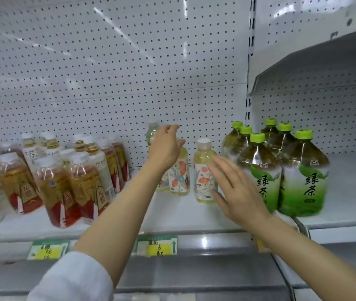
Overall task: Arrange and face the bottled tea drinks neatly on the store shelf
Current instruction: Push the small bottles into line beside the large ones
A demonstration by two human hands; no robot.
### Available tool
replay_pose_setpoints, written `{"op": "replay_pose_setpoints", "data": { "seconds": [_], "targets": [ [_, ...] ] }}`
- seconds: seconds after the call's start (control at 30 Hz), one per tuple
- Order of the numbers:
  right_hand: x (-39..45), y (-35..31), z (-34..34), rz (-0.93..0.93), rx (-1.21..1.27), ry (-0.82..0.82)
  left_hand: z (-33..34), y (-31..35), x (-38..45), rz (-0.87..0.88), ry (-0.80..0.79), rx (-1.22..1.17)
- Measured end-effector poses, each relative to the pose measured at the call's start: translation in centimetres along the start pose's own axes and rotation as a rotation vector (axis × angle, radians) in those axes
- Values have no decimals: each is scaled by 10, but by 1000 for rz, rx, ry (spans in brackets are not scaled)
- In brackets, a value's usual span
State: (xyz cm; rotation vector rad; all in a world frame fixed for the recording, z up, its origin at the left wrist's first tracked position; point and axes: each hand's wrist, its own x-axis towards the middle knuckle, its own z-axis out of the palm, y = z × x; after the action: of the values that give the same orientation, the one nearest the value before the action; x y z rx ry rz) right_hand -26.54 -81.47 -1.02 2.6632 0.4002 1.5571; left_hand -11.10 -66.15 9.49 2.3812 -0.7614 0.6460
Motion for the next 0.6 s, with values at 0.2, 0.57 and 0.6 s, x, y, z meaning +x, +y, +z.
{"op": "replay_pose_setpoints", "data": {
  "seconds": [0.2,0.57,0.6],
  "targets": [
    [67,-6,29,443,70,-174,0,-2,42,9,-380,233],
    [85,-14,63,681,374,-104,-46,-12,19,146,-435,232],
    [86,-19,64,666,398,-108,-48,-13,17,155,-425,248]
  ]
}}
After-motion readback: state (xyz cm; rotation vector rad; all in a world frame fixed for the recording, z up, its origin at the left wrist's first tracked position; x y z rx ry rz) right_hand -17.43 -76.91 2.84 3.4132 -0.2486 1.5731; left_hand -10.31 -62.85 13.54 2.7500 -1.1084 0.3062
